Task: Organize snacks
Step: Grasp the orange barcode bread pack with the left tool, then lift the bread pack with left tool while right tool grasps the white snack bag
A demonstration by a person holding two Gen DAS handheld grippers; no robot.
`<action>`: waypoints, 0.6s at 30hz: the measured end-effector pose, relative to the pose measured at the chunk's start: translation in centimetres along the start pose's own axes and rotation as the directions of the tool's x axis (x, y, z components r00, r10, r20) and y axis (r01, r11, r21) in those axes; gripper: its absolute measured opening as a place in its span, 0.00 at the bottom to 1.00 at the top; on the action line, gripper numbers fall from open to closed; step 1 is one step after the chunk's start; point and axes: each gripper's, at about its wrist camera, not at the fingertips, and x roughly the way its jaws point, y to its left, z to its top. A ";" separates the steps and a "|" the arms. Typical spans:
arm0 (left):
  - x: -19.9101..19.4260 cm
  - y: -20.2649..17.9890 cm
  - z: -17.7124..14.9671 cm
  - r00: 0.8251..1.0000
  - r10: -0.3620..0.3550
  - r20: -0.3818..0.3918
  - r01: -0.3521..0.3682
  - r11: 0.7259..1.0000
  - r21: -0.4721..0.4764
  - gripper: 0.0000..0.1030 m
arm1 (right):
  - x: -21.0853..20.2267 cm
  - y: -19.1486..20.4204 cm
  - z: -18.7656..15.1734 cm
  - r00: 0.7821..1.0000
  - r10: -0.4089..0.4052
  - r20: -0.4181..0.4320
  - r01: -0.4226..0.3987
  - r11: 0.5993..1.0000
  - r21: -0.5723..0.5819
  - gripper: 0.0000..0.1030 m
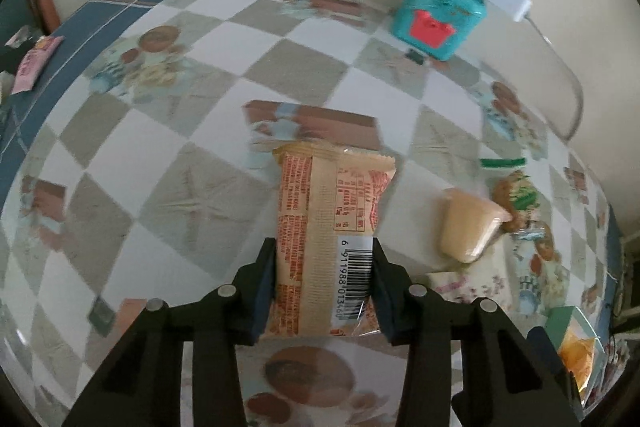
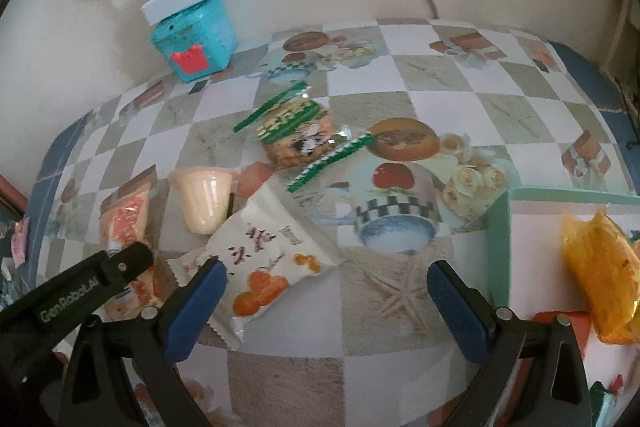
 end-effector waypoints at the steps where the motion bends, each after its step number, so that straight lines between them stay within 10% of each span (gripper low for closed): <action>1: 0.0 0.4 0.0 1.000 0.005 -0.002 -0.005 1.000 -0.011 0.43 | 0.1 0.3 0.0 1.000 0.000 0.001 0.000 1.000 -0.009 0.99; 18: -0.3 3.1 0.2 1.000 0.030 -0.011 -0.030 0.997 -0.069 0.43 | 2.2 2.9 1.5 0.998 -0.021 -0.058 0.022 1.000 0.012 0.98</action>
